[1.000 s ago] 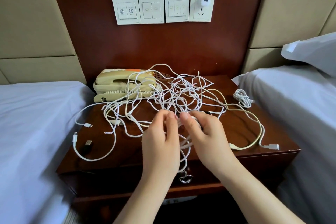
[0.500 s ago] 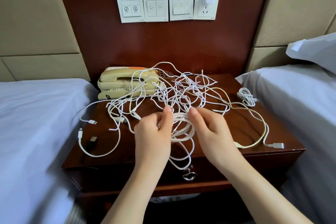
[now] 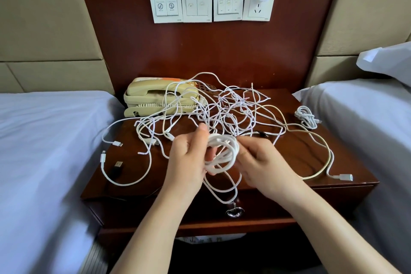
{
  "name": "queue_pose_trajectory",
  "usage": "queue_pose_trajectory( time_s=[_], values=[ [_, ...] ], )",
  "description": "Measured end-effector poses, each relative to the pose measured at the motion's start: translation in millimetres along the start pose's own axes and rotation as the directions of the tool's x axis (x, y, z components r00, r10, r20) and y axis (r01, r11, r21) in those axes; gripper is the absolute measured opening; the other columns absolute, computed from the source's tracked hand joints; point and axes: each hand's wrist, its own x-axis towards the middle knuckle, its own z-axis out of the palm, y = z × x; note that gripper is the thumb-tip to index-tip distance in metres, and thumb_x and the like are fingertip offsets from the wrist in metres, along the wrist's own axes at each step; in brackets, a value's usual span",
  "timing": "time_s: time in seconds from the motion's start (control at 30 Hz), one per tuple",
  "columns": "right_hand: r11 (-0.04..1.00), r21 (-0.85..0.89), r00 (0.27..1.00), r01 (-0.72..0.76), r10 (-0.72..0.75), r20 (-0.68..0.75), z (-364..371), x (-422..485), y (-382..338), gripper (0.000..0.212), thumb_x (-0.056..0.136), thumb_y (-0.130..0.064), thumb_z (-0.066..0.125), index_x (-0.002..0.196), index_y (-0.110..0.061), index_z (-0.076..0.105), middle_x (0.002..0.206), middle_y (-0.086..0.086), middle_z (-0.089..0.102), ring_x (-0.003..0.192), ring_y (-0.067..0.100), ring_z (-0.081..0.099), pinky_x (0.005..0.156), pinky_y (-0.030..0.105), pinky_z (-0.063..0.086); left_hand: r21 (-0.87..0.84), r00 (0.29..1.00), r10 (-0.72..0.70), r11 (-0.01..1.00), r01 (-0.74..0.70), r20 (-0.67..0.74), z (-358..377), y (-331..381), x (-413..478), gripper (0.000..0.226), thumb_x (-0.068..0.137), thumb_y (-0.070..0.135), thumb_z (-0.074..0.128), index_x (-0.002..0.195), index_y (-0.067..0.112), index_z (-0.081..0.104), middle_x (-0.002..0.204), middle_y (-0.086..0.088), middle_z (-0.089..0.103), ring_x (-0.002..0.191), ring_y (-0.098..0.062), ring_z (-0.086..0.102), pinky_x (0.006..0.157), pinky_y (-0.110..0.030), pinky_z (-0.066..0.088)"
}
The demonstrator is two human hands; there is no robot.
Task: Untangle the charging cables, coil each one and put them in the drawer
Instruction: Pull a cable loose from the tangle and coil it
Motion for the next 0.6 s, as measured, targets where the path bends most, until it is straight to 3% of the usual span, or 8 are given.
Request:
queue_pose_trajectory(
  time_s=[0.07,0.13,0.23,0.3,0.37,0.43,0.5,0.6],
  values=[
    [0.993,-0.109,0.997,0.037,-0.029,0.076,6,-4,-2,0.031,0.100,-0.021,0.042,0.078,-0.008,0.060,0.050,-0.007,0.041,0.045,0.006,0.033,0.046,0.022,0.029,0.026,0.995,0.002,1.000,0.000,-0.103,-3,-1,3,0.050,0.098,0.029,0.042,0.055,0.008,0.057,0.048,-0.002,0.047,0.049,-0.017,0.044,0.050,-0.027,0.035],
    [0.969,-0.234,0.989,0.082,-0.051,0.138,12,-8,-9,0.030,0.099,-0.019,0.044,0.074,-0.013,0.059,0.053,-0.004,0.043,0.049,0.007,0.037,0.050,0.018,0.029,0.082,0.971,0.010,0.997,0.010,-0.240,-7,-2,8,0.049,0.098,0.031,0.042,0.055,0.009,0.053,0.044,0.002,0.046,0.046,-0.015,0.044,0.049,-0.028,0.037],
    [0.888,-0.419,0.973,0.192,-0.116,0.199,24,-12,-18,0.029,0.098,-0.025,0.046,0.072,-0.016,0.054,0.059,-0.005,0.049,0.058,0.013,0.045,0.058,0.020,0.030,0.276,0.938,0.153,0.959,-0.065,-0.312,-11,0,14,0.052,0.099,0.026,0.041,0.051,0.008,0.050,0.043,0.000,0.049,0.044,-0.012,0.045,0.051,-0.026,0.042],
    [0.844,-0.476,0.963,0.246,-0.156,0.221,30,-13,-22,0.031,0.098,-0.029,0.046,0.069,-0.016,0.045,0.061,-0.003,0.047,0.060,0.020,0.041,0.061,0.029,0.030,0.428,0.913,0.268,0.896,-0.119,-0.308,-14,0,15,0.055,0.099,0.021,0.039,0.050,-0.001,0.050,0.048,-0.014,0.052,0.044,-0.014,0.044,0.045,-0.015,0.032],
    [0.816,-0.499,0.952,0.293,-0.203,0.227,32,-13,-22,0.033,0.097,-0.029,0.046,0.067,-0.020,0.036,0.060,-0.005,0.039,0.059,0.021,0.037,0.060,0.032,0.031,0.582,0.889,0.370,0.798,-0.155,-0.271,-18,-1,16,0.056,0.099,0.021,0.040,0.053,-0.008,0.052,0.051,-0.022,0.053,0.046,-0.025,0.045,0.047,-0.020,0.031],
    [0.786,-0.521,0.942,0.333,-0.253,0.220,31,-13,-22,0.030,0.096,-0.032,0.041,0.069,-0.023,0.033,0.062,-0.009,0.036,0.060,0.024,0.040,0.058,0.037,0.036,0.711,0.886,0.424,0.681,-0.175,-0.189,-17,-2,15,0.055,0.099,0.022,0.041,0.049,-0.002,0.044,0.044,-0.015,0.045,0.042,-0.023,0.036,0.053,-0.030,0.026],
    [0.774,-0.539,0.943,0.333,-0.289,0.167,28,-11,-19,0.029,0.094,-0.039,0.033,0.070,-0.023,0.038,0.064,-0.009,0.040,0.059,0.026,0.047,0.055,0.041,0.041,0.794,0.900,0.417,0.586,-0.160,-0.127,-13,-1,14,0.049,0.098,0.021,0.042,0.051,0.007,0.036,0.045,-0.011,0.042,0.046,-0.021,0.029,0.056,-0.032,0.017],
    [0.780,-0.549,0.944,0.300,-0.324,0.055,14,-7,-14,0.036,0.093,-0.041,0.038,0.074,-0.016,0.056,0.063,-0.007,0.054,0.055,0.016,0.050,0.051,0.034,0.041,0.859,0.930,0.368,0.479,-0.179,-0.012,-8,-4,13,0.045,0.098,0.025,0.038,0.055,0.012,0.041,0.053,-0.014,0.047,0.057,-0.029,0.035,0.059,-0.033,0.024]
  ],
)
